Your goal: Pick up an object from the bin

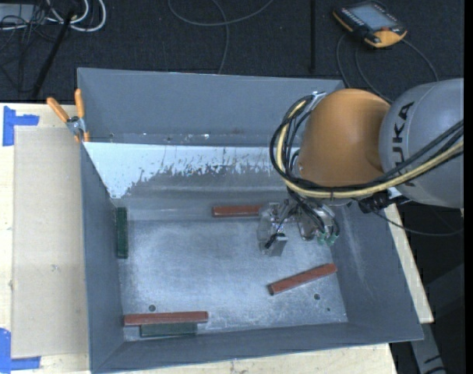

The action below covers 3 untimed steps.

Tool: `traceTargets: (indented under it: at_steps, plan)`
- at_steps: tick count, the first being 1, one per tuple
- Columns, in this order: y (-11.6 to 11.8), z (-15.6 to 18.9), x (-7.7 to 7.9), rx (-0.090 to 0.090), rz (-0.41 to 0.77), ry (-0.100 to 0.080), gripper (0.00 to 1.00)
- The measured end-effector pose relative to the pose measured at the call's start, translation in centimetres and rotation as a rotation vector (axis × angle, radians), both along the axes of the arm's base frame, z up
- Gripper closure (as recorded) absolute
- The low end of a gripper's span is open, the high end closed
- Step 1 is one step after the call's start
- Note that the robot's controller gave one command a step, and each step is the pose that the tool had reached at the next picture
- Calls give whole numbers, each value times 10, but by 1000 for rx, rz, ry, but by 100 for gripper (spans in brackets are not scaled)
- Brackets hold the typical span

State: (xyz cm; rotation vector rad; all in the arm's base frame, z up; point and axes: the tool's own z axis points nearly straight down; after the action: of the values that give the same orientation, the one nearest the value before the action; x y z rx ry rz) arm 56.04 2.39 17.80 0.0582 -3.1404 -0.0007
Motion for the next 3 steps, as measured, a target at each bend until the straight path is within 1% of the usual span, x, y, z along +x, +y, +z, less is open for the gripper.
traceTargets:
  at_steps: [1, 2, 3]
  plan:
    - [-5, -1, -4, 0, -7, 3, 100]
    - [-26, 39, -23, -1, -70, 7, 100]
    - [-30, 65, -24, 0, -68, -4, 100]
